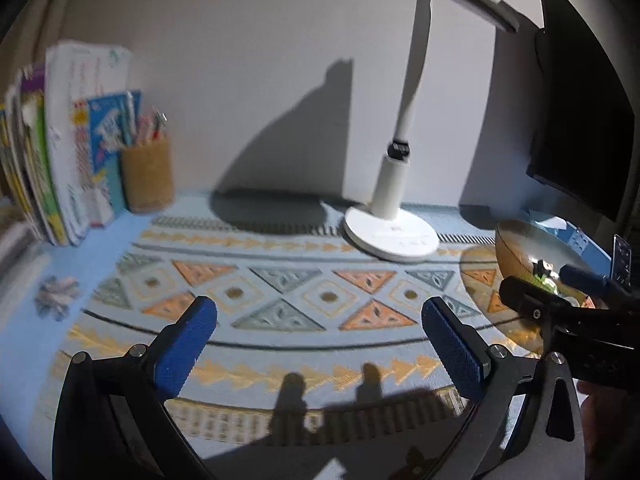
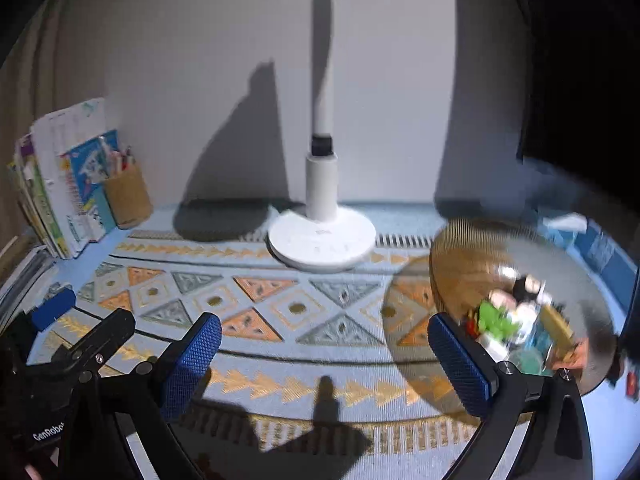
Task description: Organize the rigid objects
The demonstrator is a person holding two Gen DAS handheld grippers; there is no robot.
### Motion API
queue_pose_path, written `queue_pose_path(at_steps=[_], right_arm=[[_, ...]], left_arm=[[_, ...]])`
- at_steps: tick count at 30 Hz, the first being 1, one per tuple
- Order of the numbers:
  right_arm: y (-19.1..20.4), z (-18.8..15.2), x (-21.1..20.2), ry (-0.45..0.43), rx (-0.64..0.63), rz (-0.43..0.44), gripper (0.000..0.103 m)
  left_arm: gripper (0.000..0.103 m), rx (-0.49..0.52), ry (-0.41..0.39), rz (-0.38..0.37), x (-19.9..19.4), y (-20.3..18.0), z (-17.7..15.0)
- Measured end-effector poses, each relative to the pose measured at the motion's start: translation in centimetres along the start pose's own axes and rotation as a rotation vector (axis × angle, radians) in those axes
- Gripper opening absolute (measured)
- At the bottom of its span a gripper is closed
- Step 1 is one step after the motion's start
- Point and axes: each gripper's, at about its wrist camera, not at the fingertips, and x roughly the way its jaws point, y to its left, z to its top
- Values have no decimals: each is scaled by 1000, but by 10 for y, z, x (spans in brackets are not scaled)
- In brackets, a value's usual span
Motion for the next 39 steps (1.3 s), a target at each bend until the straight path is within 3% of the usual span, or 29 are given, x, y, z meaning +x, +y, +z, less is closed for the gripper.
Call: queue_pose_path(at_steps=[3, 5, 9, 14, 27, 32, 35, 39], right_arm=[[-16, -16, 16, 49, 65, -27, 103], [-20, -24, 21, 49, 77, -27, 103], [-24, -30, 27, 68, 91, -31, 103], [-28, -32, 26, 58, 97, -14, 103], [-1, -10, 4, -89, -75, -97, 103], [-9, -23, 11, -53, -17, -29, 103], [-6, -22, 8, -78, -31, -41, 103], [-3, -24, 17, -30, -40, -19, 103]], left_arm=[[102, 44, 38, 27, 11, -7, -6], [102, 58, 21, 15, 9, -11, -7], [102, 84, 62, -16, 15, -17, -10], [102, 45, 60, -44, 11, -10, -8], [102, 51, 69, -49, 14, -11, -8], [102, 43, 90, -42, 18, -9, -8], [102, 24, 104, -49, 21, -5, -7], [102, 1, 106, -46, 21, -1, -7]])
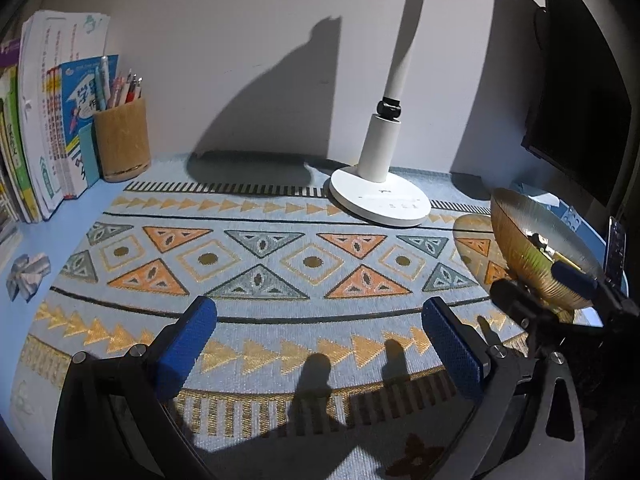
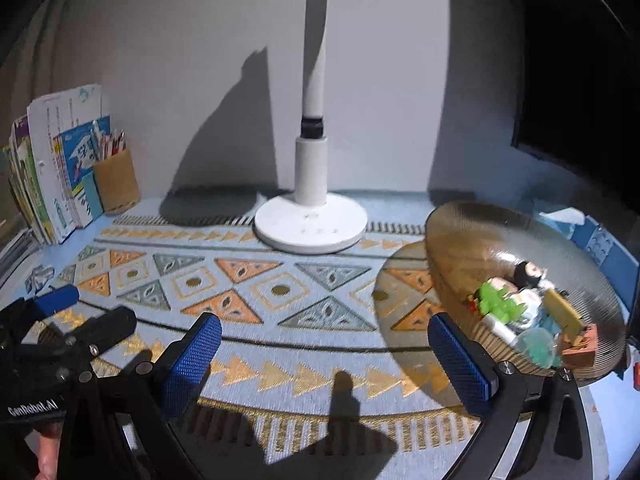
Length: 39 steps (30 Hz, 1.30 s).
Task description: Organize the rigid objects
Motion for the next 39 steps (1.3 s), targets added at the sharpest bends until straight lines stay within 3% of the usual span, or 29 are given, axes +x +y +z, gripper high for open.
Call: queue_pose_path(at_steps=[14, 39], right_arm=[[-3, -4, 10, 51, 13, -8, 103], [1, -4, 9, 55, 25, -9, 103]], left_arm=[[102, 2, 3, -8, -1, -1, -1], [102, -8, 13, -8, 0, 2, -1]])
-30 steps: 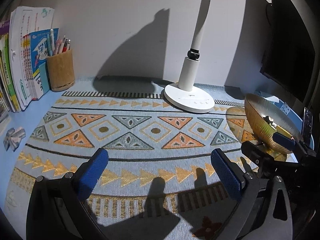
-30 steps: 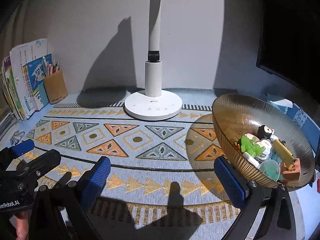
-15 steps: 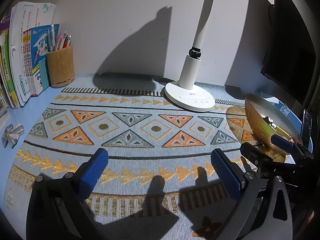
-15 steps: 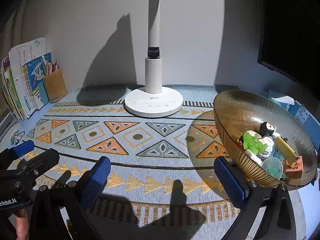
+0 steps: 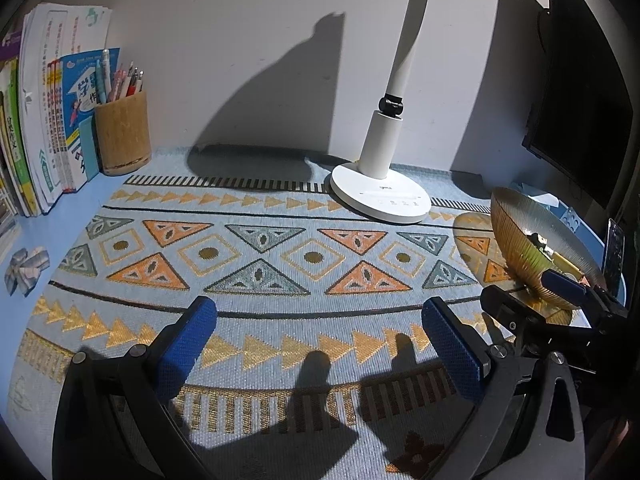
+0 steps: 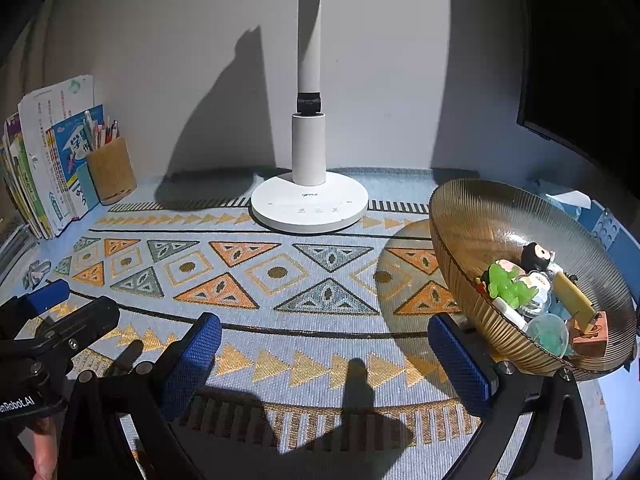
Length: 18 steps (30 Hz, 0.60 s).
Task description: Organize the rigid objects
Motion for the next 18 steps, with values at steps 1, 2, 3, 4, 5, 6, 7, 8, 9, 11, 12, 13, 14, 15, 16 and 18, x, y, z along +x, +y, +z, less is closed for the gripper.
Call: queue_pose_path(at_steps=[1, 2, 3, 4, 5, 6, 7, 8, 9, 11, 12, 13, 14, 15, 16, 18], right_arm=[[0, 0, 0, 1, 0, 1, 103], [0, 0, 0, 1, 0, 1, 103], [0, 0, 0, 2, 0, 1, 103], [-1, 0, 0, 2, -1, 3, 103], [0, 0, 0, 2, 0, 3, 103], [-1, 0, 1, 3, -1, 4, 103], [0, 0, 1, 4, -1, 4, 103], [0, 0, 1, 4, 1, 1, 103], [0, 0, 0, 4, 2, 2, 103], [0, 0, 1, 4, 2, 3, 103], [0, 0, 0, 5, 3, 2, 103], [0, 0, 0, 5, 3, 3, 103], [0, 0, 1, 7, 5, 3, 103], [1, 0, 1, 9, 7, 2, 103], [0, 0, 1, 10, 9, 3, 103], [0, 0, 1, 12, 13, 4, 103]], left_arm=[[102, 0, -2, 2, 0, 0, 0], [102, 0, -3, 4, -1, 0, 0], [102, -2, -3, 4, -1, 0, 0], [102, -3, -2, 2, -1, 1, 1], [102, -3, -2, 2, -1, 1, 1], [102, -3, -3, 3, -1, 1, 1], [102, -2, -3, 5, -1, 0, 1], [102, -1, -2, 5, -1, 0, 1], [102, -1, -1, 5, -1, 0, 1], [102, 1, 0, 6, -1, -1, 1], [102, 1, 0, 7, -1, -1, 1], [102, 1, 1, 6, -1, -1, 1], [102, 1, 1, 7, -1, -1, 1], [102, 1, 1, 8, -1, -1, 1], [102, 3, 2, 7, -1, -1, 1], [102, 5, 2, 7, 0, 0, 1]])
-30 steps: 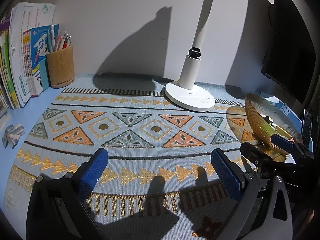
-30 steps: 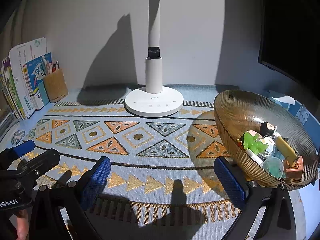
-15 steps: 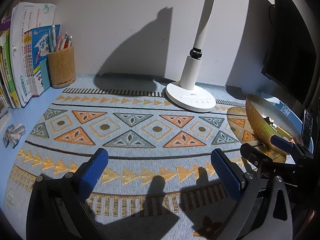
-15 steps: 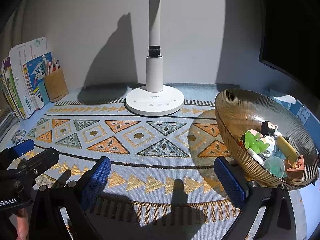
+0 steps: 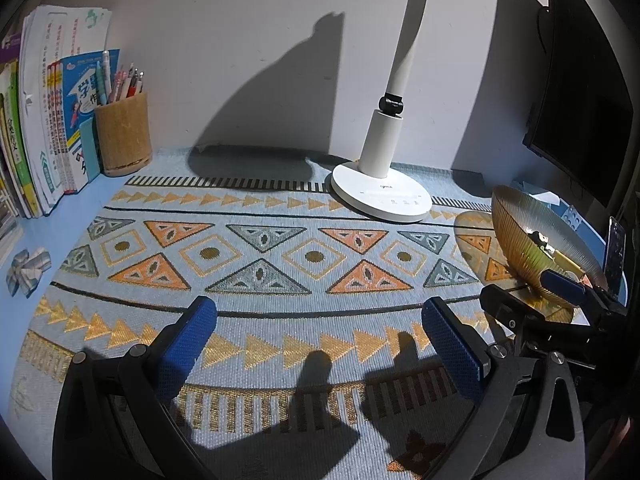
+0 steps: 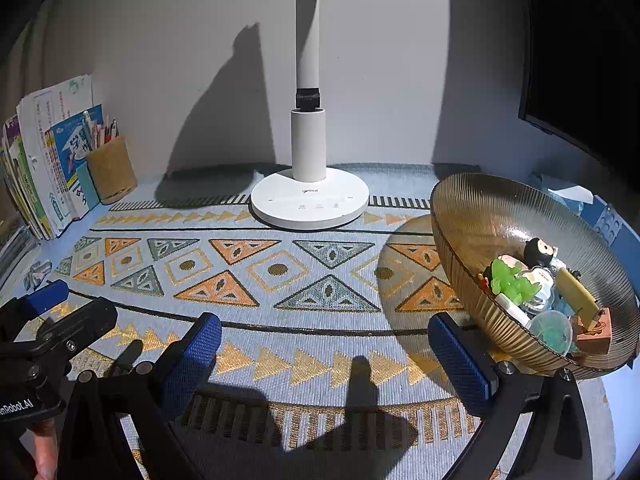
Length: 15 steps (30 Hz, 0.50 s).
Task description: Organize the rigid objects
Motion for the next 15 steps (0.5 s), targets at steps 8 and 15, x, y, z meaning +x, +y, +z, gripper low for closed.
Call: queue_pose_path(at_steps=[8, 15], right_arm=[[6, 0, -1, -2, -21, -13, 103], [0, 1, 2, 7, -13, 0, 103]], left_arm=[[102, 11, 1, 2, 0, -1, 0], [102, 27, 5, 1, 0, -3, -1]])
